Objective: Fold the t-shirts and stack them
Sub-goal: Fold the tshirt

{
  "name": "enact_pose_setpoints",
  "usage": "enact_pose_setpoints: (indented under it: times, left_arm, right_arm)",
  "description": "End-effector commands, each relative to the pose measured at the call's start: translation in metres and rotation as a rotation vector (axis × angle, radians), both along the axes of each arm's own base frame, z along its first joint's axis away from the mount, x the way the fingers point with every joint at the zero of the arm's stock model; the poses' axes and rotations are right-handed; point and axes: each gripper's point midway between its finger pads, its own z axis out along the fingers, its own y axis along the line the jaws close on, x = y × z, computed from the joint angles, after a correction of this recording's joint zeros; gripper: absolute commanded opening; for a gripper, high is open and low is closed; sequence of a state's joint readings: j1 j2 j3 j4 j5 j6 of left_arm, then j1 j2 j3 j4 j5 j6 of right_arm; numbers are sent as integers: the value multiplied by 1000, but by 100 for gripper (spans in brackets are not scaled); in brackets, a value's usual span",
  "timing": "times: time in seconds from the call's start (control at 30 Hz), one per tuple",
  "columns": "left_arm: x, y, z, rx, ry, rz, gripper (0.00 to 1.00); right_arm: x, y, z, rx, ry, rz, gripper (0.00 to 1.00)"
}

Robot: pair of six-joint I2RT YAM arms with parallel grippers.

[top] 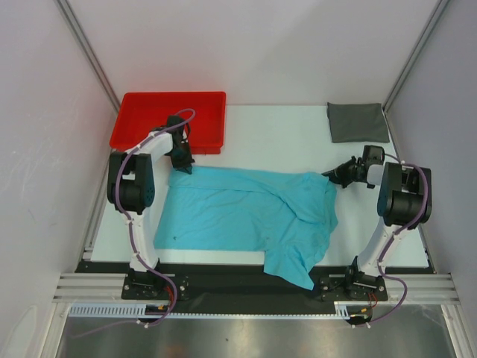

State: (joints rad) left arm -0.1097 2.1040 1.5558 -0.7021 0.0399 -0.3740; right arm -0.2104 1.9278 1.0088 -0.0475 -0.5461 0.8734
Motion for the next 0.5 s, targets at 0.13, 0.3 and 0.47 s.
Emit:
enact_pose_setpoints:
  times: [0.13, 0.3, 0.47]
  left_arm:
    - [5, 23, -21, 66, 13, 32, 3]
    - [7, 23, -20, 63, 11, 31, 3]
    - [7, 22, -18, 60, 5, 29, 3]
  right_arm:
    - [7, -32, 20, -130, -224, -75, 0]
    - [13, -41, 24, -177, -292, -29, 0]
    - [25, -49, 24, -215, -293, 25, 0]
